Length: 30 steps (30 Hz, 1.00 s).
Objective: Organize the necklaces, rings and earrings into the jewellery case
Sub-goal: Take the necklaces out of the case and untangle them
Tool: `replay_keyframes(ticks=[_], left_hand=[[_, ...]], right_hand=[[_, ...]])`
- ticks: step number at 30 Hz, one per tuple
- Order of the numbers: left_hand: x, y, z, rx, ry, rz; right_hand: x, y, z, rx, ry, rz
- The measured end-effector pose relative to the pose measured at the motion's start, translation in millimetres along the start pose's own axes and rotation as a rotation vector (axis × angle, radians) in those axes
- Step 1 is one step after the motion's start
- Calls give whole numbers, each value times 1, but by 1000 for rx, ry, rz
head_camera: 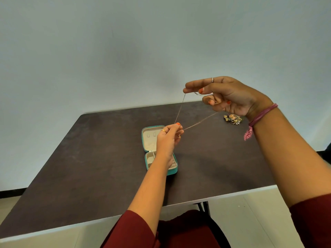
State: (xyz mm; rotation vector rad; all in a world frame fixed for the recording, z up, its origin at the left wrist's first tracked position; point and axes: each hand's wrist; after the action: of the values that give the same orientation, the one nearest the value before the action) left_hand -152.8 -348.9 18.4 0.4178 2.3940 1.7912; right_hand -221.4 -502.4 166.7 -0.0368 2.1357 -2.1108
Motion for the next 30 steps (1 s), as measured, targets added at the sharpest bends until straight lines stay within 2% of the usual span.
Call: replay_keyframes(ticks=[8, 18, 25, 30], left_hand=[[0, -2, 5, 222, -49, 86], [7, -8, 8, 424, -108, 177], [13, -4, 8, 609, -190, 216], [17, -6, 6, 590, -261, 254]], right_hand=[[1, 1, 1, 25, 19, 84], [0, 2, 6, -27, 187, 206], [1, 3, 6, -29, 161, 154], [3, -1, 7, -23, 116, 109]])
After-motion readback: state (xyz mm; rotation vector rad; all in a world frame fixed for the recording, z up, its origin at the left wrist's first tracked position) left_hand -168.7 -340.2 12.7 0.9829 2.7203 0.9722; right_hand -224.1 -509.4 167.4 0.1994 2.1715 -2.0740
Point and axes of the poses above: each hand's wrist, its own x-axis away from the middle knuckle, its own z-axis out of the back of the hand, y = z × x, and after that the axes turned 6 degrees about -x, right-handed
